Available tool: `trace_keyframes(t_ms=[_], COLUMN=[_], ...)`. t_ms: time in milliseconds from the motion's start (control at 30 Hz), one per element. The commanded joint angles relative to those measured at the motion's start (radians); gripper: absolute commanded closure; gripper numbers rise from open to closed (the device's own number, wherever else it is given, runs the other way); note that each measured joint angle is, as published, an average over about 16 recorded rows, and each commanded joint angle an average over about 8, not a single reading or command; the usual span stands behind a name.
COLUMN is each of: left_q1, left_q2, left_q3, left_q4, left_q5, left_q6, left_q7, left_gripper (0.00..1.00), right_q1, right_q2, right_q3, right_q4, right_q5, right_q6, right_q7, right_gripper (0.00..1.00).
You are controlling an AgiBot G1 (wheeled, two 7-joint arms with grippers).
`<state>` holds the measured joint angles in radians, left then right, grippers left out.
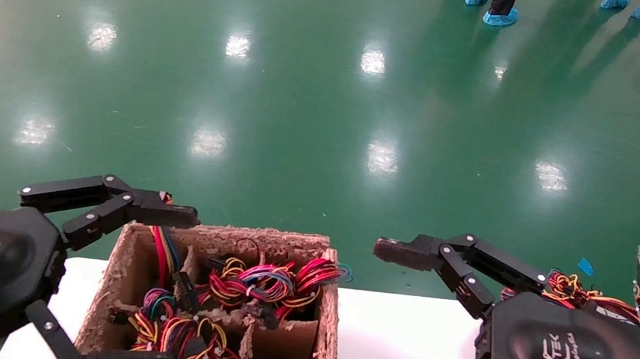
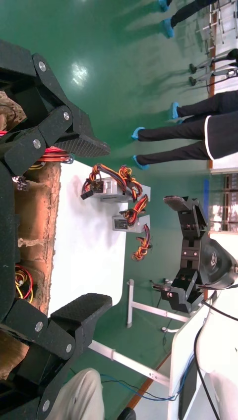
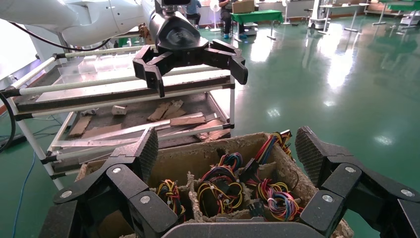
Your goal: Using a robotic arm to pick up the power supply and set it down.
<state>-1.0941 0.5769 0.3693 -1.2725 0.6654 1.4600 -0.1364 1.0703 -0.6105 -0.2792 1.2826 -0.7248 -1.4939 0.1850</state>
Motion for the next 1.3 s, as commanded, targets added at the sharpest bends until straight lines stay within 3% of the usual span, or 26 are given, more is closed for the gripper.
trace_keyframes(t_ms=[33, 400, 433, 667, 700, 900, 1200, 1233, 1300], left_q1=[0.000, 0.000, 0.000, 0.000, 0.000, 0.000, 0.000, 0.000, 0.000], left_q2=[0.000, 0.000, 0.000, 0.000, 0.000, 0.000, 0.000, 0.000, 0.000], left_q3=[0.000, 0.000, 0.000, 0.000, 0.000, 0.000, 0.000, 0.000, 0.000], left_q4=[0.000, 0.000, 0.000, 0.000, 0.000, 0.000, 0.000, 0.000, 0.000], left_q5=[0.000, 0.000, 0.000, 0.000, 0.000, 0.000, 0.000, 0.000, 0.000], left_q6=[0.000, 0.000, 0.000, 0.000, 0.000, 0.000, 0.000, 0.000, 0.000], left_q7=[0.000, 0.000, 0.000, 0.000, 0.000, 0.000, 0.000, 0.000, 0.000], left_gripper=[0.00, 0.00, 0.09, 0.96, 1.00, 1.00, 1.00, 1.00, 1.00], right_q1=[0.000, 0.001, 0.001, -0.002, -0.002, 0.013, 0.106, 0.120, 0.146], right_q2=[0.000, 0.000, 0.000, -0.001, 0.000, -0.001, -0.101, -0.115, -0.141], right_q3=[0.000, 0.000, 0.000, 0.002, 0.003, -0.010, -0.133, -0.149, -0.178], right_q4=[0.000, 0.000, 0.000, 0.000, 0.001, 0.008, -0.051, -0.061, -0.076], right_q5=[0.000, -0.001, -0.001, 0.003, 0.001, -0.073, -0.327, -0.355, -0.407], right_q6=[0.000, 0.000, 0.000, 0.005, 0.009, 0.083, 0.229, 0.237, 0.250], right_q7=[0.000, 0.000, 0.000, -0.001, -0.002, 0.011, 0.104, 0.115, 0.136], right_gripper=[0.00, 0.00, 0.00, 0.00, 0.00, 0.00, 0.00, 0.04, 0.24])
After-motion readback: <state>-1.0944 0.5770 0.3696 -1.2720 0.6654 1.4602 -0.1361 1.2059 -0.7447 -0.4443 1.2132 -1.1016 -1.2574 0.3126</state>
